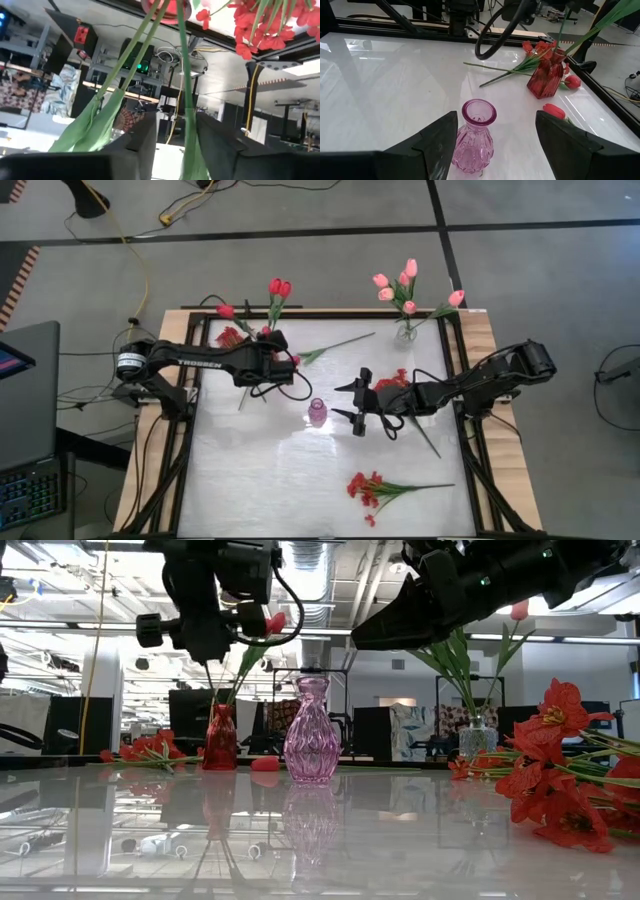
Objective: Sort flowers into vase by color
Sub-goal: Put the red flower into the red vase
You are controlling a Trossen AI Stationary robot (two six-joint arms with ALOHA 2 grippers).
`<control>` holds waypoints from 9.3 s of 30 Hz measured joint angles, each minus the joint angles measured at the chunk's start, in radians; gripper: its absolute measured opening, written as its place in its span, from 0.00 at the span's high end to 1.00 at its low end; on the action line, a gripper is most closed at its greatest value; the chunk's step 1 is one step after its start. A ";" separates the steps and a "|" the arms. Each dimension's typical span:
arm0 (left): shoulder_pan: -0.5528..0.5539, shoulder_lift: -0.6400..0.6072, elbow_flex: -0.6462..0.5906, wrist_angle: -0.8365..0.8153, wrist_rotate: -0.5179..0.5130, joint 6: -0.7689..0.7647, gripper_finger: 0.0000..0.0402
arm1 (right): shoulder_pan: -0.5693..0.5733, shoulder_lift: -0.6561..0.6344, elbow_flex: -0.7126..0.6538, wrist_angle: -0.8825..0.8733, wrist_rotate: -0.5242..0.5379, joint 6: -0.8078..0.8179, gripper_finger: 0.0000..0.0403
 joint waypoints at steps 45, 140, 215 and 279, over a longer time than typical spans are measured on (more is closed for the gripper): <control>-0.443 -0.085 0.106 -0.177 0.472 -0.821 0.41 | 0.000 0.000 0.000 0.000 0.000 0.000 0.27; -0.010 -0.751 -0.778 1.153 0.918 -1.501 0.49 | 0.000 0.000 0.000 0.000 0.000 0.000 0.27; 0.169 -0.729 -0.762 0.602 0.726 -1.861 1.00 | 0.000 0.000 0.000 0.000 0.000 0.000 0.27; 0.130 -0.286 -0.982 2.643 1.014 -1.117 1.00 | 0.000 0.000 0.000 -0.001 0.000 0.000 0.27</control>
